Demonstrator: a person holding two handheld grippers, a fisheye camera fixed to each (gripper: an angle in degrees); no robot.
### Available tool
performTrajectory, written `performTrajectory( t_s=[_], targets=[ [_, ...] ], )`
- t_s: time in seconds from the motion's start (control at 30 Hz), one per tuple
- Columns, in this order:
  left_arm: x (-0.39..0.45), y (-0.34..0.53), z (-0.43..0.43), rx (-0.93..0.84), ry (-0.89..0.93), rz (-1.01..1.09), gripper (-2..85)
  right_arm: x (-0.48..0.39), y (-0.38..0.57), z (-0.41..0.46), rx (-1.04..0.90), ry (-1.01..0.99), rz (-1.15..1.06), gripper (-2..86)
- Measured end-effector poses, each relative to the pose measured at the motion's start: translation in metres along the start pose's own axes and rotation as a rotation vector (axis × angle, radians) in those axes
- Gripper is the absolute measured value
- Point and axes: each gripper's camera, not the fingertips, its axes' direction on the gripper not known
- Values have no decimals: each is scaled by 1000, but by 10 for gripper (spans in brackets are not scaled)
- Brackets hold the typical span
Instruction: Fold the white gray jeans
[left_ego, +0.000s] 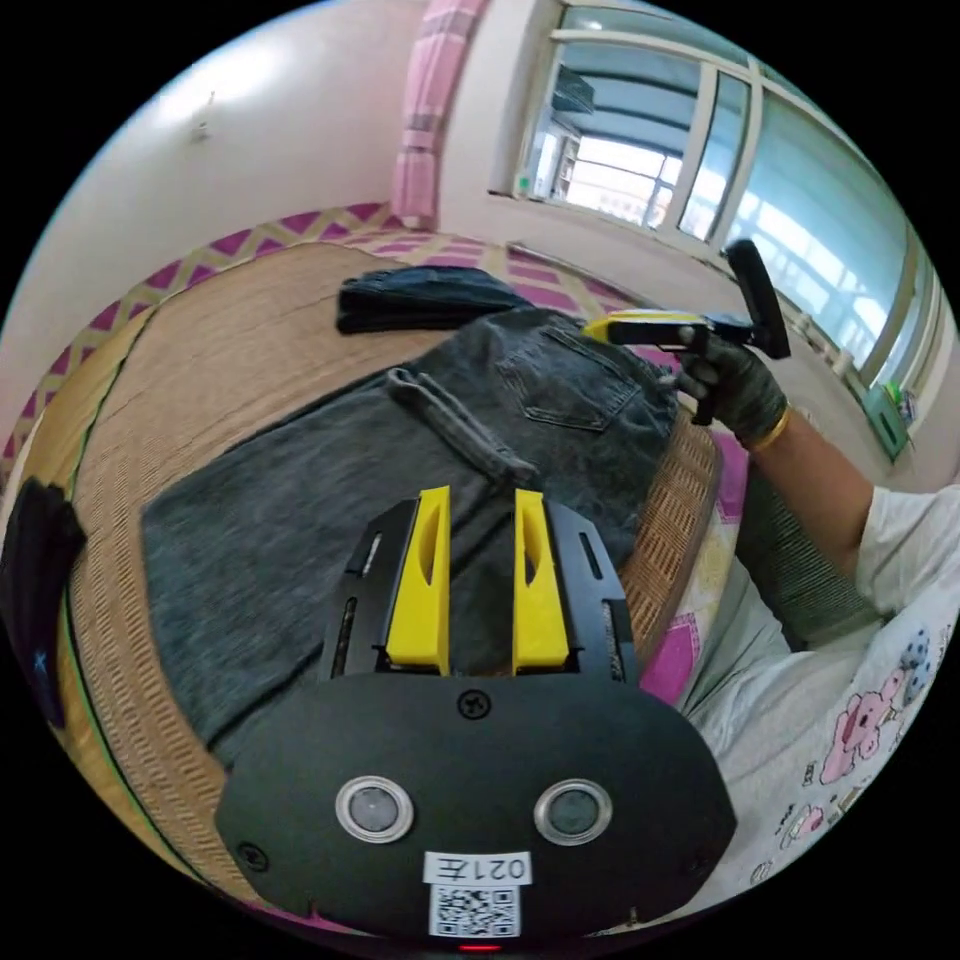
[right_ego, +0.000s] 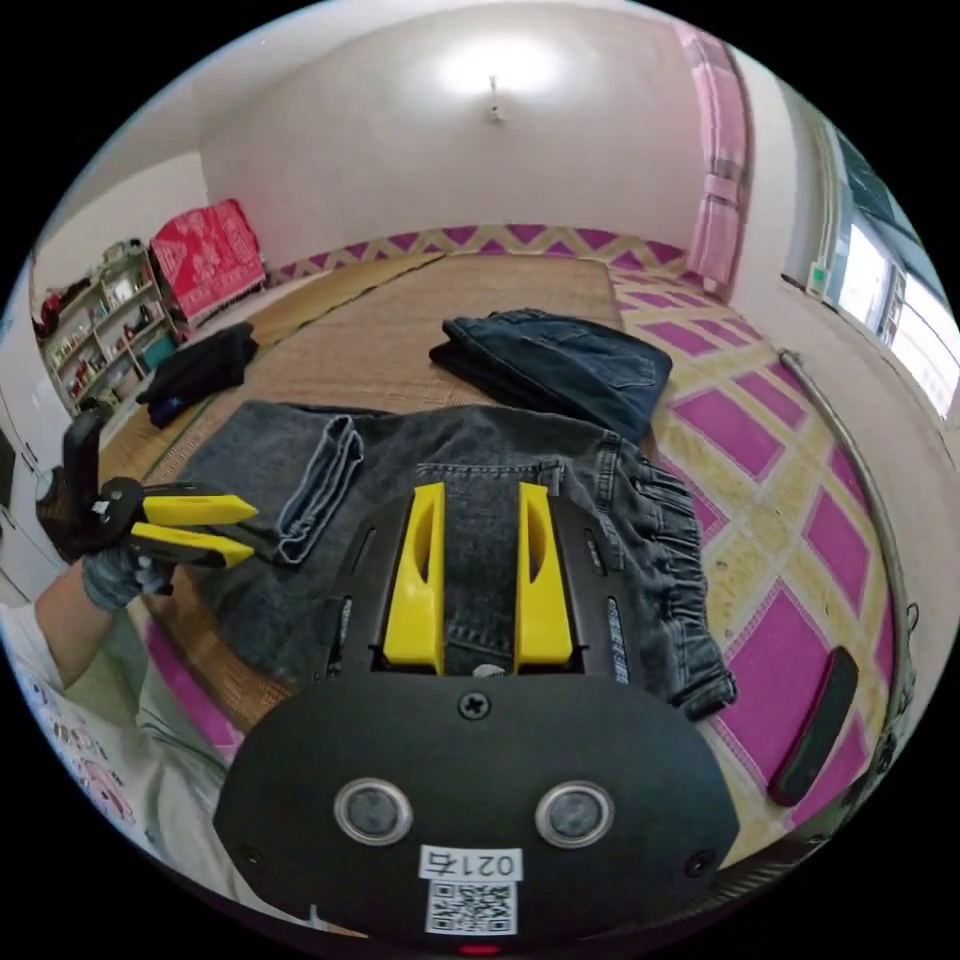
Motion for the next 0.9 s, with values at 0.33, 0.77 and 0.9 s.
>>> performTrajectory(
  t_s=[0.33, 0.77, 0.9],
  targets=[
    [-3, -17, -8, 42, -13, -64, 8, 7, -3, 41, -121, -62, 66, 94],
    [-175, 135, -279, 307, -473, -450, -7, 7, -5, 36, -123, -71, 91, 87],
    [-255, 216, -279, 209, -507, -715, -6, 4, -5, 35, -128, -53, 85, 85]
  ],
)
